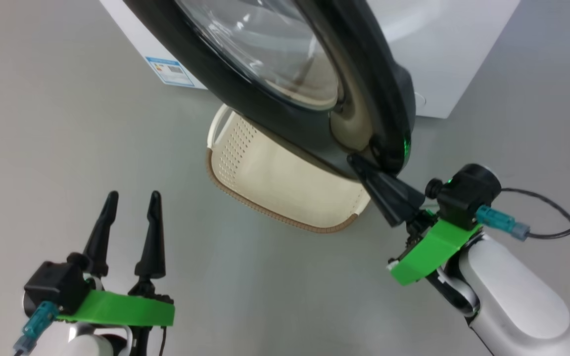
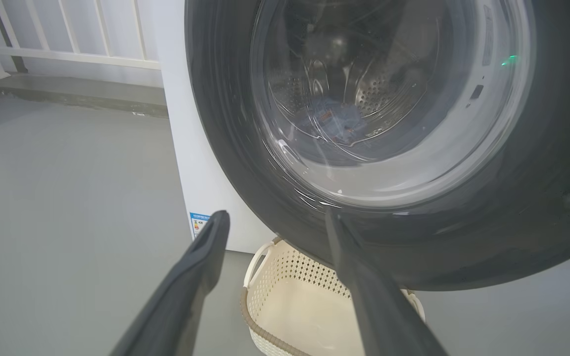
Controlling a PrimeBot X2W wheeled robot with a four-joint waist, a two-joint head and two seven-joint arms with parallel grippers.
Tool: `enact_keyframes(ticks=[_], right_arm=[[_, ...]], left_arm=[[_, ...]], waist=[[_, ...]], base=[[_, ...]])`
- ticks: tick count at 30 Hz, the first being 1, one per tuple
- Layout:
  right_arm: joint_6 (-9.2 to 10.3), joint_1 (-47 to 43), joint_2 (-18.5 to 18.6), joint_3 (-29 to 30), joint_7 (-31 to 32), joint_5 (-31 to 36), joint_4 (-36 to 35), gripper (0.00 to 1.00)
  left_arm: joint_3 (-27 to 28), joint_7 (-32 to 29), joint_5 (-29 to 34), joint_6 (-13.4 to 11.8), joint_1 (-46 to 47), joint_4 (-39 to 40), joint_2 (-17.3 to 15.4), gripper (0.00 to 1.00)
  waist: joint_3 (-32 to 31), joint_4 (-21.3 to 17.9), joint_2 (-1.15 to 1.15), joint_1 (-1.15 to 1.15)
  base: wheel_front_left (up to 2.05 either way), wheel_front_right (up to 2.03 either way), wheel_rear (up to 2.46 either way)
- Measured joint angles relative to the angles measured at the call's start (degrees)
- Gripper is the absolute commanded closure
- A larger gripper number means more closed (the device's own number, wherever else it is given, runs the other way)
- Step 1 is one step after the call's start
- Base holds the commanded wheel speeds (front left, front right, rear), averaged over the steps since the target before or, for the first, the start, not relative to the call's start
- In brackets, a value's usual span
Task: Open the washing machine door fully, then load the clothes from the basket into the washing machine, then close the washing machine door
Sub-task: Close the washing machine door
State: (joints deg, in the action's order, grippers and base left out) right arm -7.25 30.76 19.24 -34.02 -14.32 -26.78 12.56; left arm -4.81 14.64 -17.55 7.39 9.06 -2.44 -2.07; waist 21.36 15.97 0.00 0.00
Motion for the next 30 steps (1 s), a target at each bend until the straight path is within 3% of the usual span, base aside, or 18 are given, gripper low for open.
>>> enact_keyframes(ticks=[9,19,23,30], right_arm=[[-0.16,4.5,-2.1,8.3,0.0,3.2,-0.3,1.0],[-0.16,14.0,-3.4,12.5,-0.3,7.0,0.3,1.0],[-0.16,18.0,-5.6,17.9,-0.4,10.4,1.7,1.0],[-0.16,23.2,-7.9,22.4,-0.4,14.7,4.5,1.0]], left_arm=[[-1.7,0.0,-0.4,0.0,2.9,0.6,0.1,0.0],[-3.5,0.0,-0.4,0.0,6.1,1.7,0.2,0.0],[-4.6,0.0,-0.4,0.0,7.8,2.2,0.3,0.0],[-6.0,0.0,-0.4,0.0,9.1,2.7,0.3,0.0]], waist=[[3.6,-0.9,0.0,0.0],[8.8,-1.5,0.0,0.0],[11.4,-1.5,0.0,0.0],[14.5,-1.2,0.0,0.0]], base=[[0.0,0.0,0.0],[0.0,0.0,0.0],[0.0,0.0,0.0],[0.0,0.0,0.0]])
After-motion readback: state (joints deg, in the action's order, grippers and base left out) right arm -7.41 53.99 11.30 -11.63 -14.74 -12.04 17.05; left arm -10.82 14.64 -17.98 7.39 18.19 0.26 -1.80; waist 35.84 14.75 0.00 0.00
